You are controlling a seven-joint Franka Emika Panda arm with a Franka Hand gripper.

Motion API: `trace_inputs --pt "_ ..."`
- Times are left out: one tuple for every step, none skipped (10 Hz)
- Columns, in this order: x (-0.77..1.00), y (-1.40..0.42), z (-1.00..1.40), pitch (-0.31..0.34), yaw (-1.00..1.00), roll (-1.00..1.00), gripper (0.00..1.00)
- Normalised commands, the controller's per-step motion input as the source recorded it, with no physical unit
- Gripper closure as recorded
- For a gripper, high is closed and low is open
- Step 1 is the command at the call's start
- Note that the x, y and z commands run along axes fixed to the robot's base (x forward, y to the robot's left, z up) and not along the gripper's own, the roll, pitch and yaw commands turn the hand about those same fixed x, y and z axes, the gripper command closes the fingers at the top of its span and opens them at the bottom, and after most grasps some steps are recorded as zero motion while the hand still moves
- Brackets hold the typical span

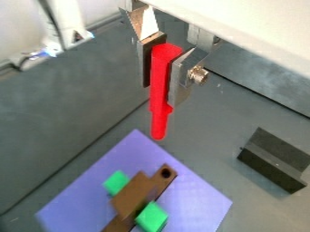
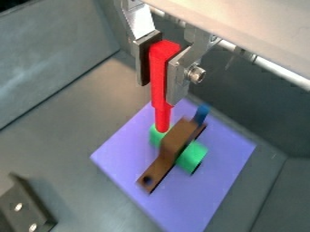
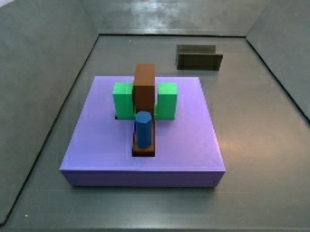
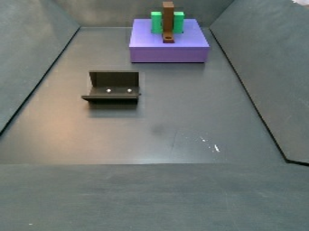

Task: Pick up the red object. Move up. Move to above the board. Insert the red object.
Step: Insert the red object.

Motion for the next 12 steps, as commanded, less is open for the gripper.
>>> trace_inputs --pt "0.19 0.38 -0.98 -0.064 0.00 0.05 1.00" --pt "0.29 0.09 -1.00 -0.076 0.00 0.00 1.00" --pt "0.27 0.00 -1.00 -0.084 0.00 0.00 1.00" --pt "0.11 0.00 -1.00 -0.111 -0.02 0.00 1.00" --pt "0.12 0.00 -0.97 -0.111 0.00 0.06 1.00" --pt "0.08 0.08 -0.87 -0.114 0.00 0.12 1.00" --pt "0.02 0.12 -0.83 -0.116 0.00 0.15 1.00" --pt "0.00 0.09 -0.78 -0.134 0.00 0.20 1.00" --pt "0.00 0.03 -0.78 -0.147 0.00 0.19 1.00" --pt "-0.09 0.00 -0.77 -0.131 -0.02 0.13 1.00" --pt "-0.13 0.00 -0.51 -0.069 -0.02 0.08 1.00" --pt "-0.19 0.08 -0.33 0.000 -0.07 0.02 1.00"
